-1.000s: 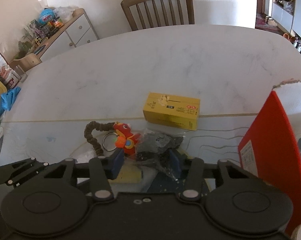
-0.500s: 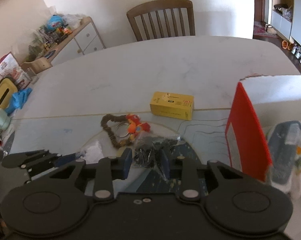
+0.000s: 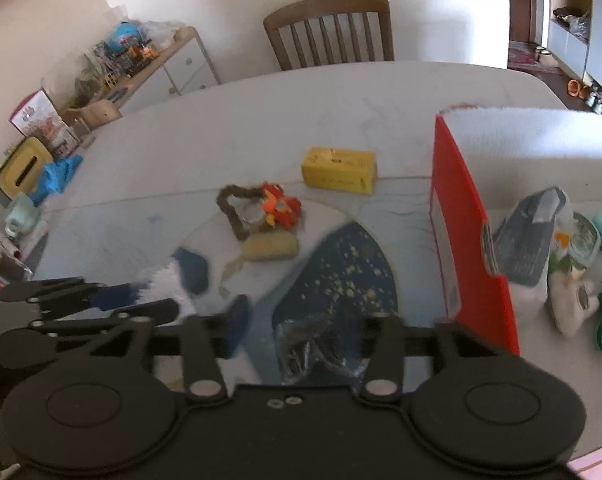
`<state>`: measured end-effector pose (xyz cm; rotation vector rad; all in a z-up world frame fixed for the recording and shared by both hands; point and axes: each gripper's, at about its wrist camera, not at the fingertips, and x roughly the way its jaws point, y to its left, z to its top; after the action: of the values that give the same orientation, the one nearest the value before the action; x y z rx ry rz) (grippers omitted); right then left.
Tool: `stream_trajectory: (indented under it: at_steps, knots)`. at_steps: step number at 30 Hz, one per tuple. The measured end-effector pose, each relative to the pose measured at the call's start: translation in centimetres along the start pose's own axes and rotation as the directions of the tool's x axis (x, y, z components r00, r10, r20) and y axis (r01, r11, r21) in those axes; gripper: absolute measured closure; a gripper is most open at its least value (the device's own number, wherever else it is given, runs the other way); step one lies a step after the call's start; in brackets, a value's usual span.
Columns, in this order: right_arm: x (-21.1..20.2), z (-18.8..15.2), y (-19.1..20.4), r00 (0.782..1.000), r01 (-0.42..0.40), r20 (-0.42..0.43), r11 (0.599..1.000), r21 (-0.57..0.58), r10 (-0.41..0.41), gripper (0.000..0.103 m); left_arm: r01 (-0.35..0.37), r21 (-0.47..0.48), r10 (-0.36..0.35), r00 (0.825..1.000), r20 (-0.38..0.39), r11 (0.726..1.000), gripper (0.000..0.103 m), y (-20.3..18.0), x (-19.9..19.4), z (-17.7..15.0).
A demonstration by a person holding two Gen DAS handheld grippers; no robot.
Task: Organize objects
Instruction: 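Grasp the white plastic bag with left tool while right tool grasps the black bag, then carry the white plastic bag and black bag over the red shoebox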
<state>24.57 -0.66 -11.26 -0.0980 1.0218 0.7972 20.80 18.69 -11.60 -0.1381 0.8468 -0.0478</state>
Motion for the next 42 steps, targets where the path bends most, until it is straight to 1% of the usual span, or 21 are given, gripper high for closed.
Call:
stream_trajectory:
  at_steps: [1,3,5,8,12,18,23,26,30,35,39,42]
  knots:
    - [0.2,-0.3,0.0,1.0,0.002,-0.003,1.0,-0.005,-0.002,0.036,-0.001,-0.001,0.001,1.0,-0.002,1.0,0.071,-0.1,-0.1,-0.2]
    - [1.0,-0.7,0.2,1.0,0.008,-0.022,1.0,-0.016,-0.008,0.035,0.003,-0.01,-0.003,1.0,-0.005,1.0,0.071,0.0,-0.2,-0.5]
    - [1.7,-1.2,0.3,0.999,0.017,-0.035,0.999,-0.031,-0.018,0.031,0.004,-0.012,-0.004,1.0,-0.01,1.0,0.071,0.0,-0.3,-0.9]
    - [2.8,-1.8,0.4,0.998,0.038,-0.053,0.997,-0.062,-0.042,0.029,0.002,-0.011,-0.002,1.0,-0.015,1.0,0.071,0.0,-0.4,-1.2]
    - [4.0,-2.3,0.2,0.994,0.07,-0.074,0.994,-0.081,-0.076,0.03,0.007,-0.021,-0.007,1.0,-0.025,1.0,0.071,0.0,-0.6,-1.6]
    - [4.6,-2.9,0.6,0.993,0.075,-0.087,0.99,-0.117,-0.085,0.046,0.008,-0.023,-0.008,0.999,-0.034,1.0,0.071,-0.1,-0.7,-2.1]
    - [3.9,-3.1,0.5,0.993,0.066,-0.088,0.993,-0.1,-0.075,0.062,0.017,-0.026,-0.018,0.999,-0.037,1.0,0.071,-0.3,-0.8,-2.0]
    - [3.2,-3.3,0.4,0.993,0.071,-0.084,0.993,-0.095,-0.079,0.066,0.03,-0.029,-0.031,0.999,-0.038,0.999,0.071,-0.7,-0.9,-1.7]
    - [1.0,-3.4,0.4,0.996,0.057,-0.07,0.995,-0.082,-0.062,0.066,0.048,-0.028,-0.049,0.998,-0.034,0.998,0.071,-1.6,-1.3,-1.0]
    - [-3.4,-2.9,0.6,0.999,0.028,-0.012,0.996,-0.082,-0.029,0.066,0.092,-0.009,-0.092,0.996,-0.016,0.996,0.071,-3.5,-2.6,0.4]
    - [-6.6,-2.4,0.2,0.999,0.028,0.028,0.995,-0.093,-0.025,0.066,0.123,0.02,-0.123,0.992,0.005,0.992,0.071,-5.5,-3.6,1.7]
    - [-8.2,-2.0,-0.8,0.998,0.035,0.047,0.996,-0.084,-0.031,0.066,0.137,0.046,-0.138,0.99,0.02,0.989,0.071,-7.1,-4.2,2.6]
